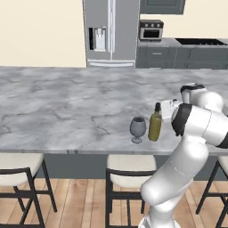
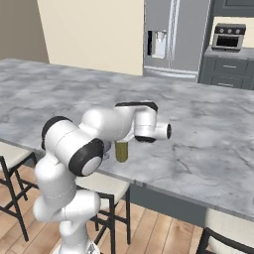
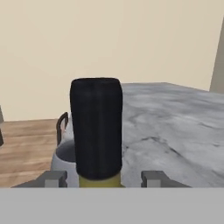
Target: There is a wine glass and glass cup on the dining counter. Place the wine bottle next to the wine glass and the juice bottle next to the glass cup.
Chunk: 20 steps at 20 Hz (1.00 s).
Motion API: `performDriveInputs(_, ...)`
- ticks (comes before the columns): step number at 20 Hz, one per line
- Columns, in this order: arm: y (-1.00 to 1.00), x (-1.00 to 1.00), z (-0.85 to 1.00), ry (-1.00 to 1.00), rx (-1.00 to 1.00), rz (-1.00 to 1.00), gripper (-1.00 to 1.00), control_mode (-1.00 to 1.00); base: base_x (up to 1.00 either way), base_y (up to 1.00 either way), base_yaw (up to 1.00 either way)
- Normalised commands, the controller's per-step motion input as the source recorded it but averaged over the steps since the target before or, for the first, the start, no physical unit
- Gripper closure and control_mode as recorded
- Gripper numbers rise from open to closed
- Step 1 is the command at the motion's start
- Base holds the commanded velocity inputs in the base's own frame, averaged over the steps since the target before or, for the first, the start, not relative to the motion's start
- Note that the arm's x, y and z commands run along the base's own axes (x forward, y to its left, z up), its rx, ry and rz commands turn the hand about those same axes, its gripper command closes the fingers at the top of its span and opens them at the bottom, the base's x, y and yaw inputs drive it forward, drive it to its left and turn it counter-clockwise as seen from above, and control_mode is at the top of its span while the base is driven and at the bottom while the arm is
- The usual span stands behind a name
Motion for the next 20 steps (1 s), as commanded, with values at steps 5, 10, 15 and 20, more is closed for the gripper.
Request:
performDriveInputs(5,0.01,0.04,-0.40,0.00,0.00,0.00,1.00,-1.00,0.00,0.00,0.00)
performDriveInputs(10,0.00,0.00,-0.38,0.00,0.00,0.00,1.00,-1.00,0.00,0.00,0.00)
performDriveInputs(15,0.01,0.00,-0.30,0.00,0.00,0.00,1.00,-1.00,0.00,0.00,0.00)
performDriveInputs(20,0.06,0.00,-0.27,0.00,0.00,0.00,-1.00,-1.00,0.00,0.00,0.00)
